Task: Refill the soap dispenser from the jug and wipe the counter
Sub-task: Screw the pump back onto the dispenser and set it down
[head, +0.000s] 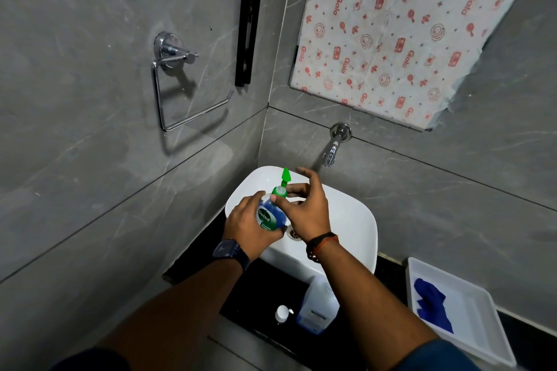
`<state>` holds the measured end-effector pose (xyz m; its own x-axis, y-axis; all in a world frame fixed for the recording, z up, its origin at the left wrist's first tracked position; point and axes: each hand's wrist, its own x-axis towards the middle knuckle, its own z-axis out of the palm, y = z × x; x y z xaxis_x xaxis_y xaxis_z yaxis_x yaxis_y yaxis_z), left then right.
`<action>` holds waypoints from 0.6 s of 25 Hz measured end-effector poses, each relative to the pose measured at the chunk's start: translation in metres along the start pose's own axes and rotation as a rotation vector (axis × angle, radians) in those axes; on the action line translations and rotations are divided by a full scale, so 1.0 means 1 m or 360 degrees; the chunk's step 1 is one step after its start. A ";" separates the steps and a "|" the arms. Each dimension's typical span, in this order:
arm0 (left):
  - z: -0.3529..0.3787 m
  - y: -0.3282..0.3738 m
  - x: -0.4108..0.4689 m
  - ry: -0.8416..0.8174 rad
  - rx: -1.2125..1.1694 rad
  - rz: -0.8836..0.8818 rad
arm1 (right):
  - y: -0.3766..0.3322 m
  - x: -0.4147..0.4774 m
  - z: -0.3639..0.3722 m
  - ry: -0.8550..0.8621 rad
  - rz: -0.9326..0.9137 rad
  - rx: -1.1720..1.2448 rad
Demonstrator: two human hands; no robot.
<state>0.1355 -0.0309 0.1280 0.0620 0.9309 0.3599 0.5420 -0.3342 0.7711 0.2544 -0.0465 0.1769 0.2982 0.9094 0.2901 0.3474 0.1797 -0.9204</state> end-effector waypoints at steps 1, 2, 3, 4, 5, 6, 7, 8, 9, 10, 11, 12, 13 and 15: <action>0.001 0.000 0.000 -0.0011 0.0008 0.0014 | 0.000 0.000 0.000 0.0014 0.0011 -0.0017; 0.001 0.000 0.000 -0.0014 0.0018 0.0023 | 0.000 0.000 0.000 -0.0016 0.0029 0.0001; 0.001 0.000 0.000 -0.0012 0.0028 0.0023 | 0.001 0.000 0.001 -0.0074 0.0052 0.0046; 0.001 0.000 0.000 -0.0005 0.0031 0.0018 | 0.002 0.000 0.001 -0.0125 0.0072 0.0091; 0.002 0.000 0.000 0.0000 0.0030 0.0013 | 0.004 0.000 0.001 -0.0139 0.0079 0.0115; 0.002 0.000 0.000 -0.0002 0.0027 0.0012 | 0.005 0.000 0.001 -0.0121 0.0077 0.0114; 0.003 0.000 0.000 -0.0005 0.0025 0.0013 | 0.004 0.000 0.001 -0.0089 0.0067 0.0092; 0.003 0.000 0.001 -0.0007 0.0024 0.0014 | 0.004 -0.001 0.001 -0.0060 0.0051 0.0056; 0.004 0.000 0.001 -0.0009 0.0025 0.0015 | 0.003 -0.001 0.001 -0.0042 0.0031 0.0013; 0.004 -0.001 0.001 -0.0012 0.0029 0.0021 | 0.003 -0.001 0.000 -0.0036 0.0009 -0.0025; 0.005 -0.001 0.002 -0.0014 0.0040 0.0030 | 0.001 -0.001 0.000 -0.0023 -0.0007 -0.0054; 0.005 -0.002 0.002 -0.0018 0.0052 0.0039 | -0.001 0.000 0.000 0.0008 -0.0010 -0.0066; 0.006 -0.002 0.001 -0.0018 0.0056 0.0041 | -0.003 0.001 0.000 0.0062 -0.0004 -0.0072; 0.007 -0.003 0.001 0.0008 0.0039 0.0045 | -0.008 0.005 -0.001 0.0192 0.0023 -0.0087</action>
<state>0.1399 -0.0284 0.1227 0.0736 0.9204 0.3839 0.5604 -0.3566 0.7475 0.2541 -0.0439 0.1856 0.4069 0.8595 0.3092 0.3894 0.1430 -0.9099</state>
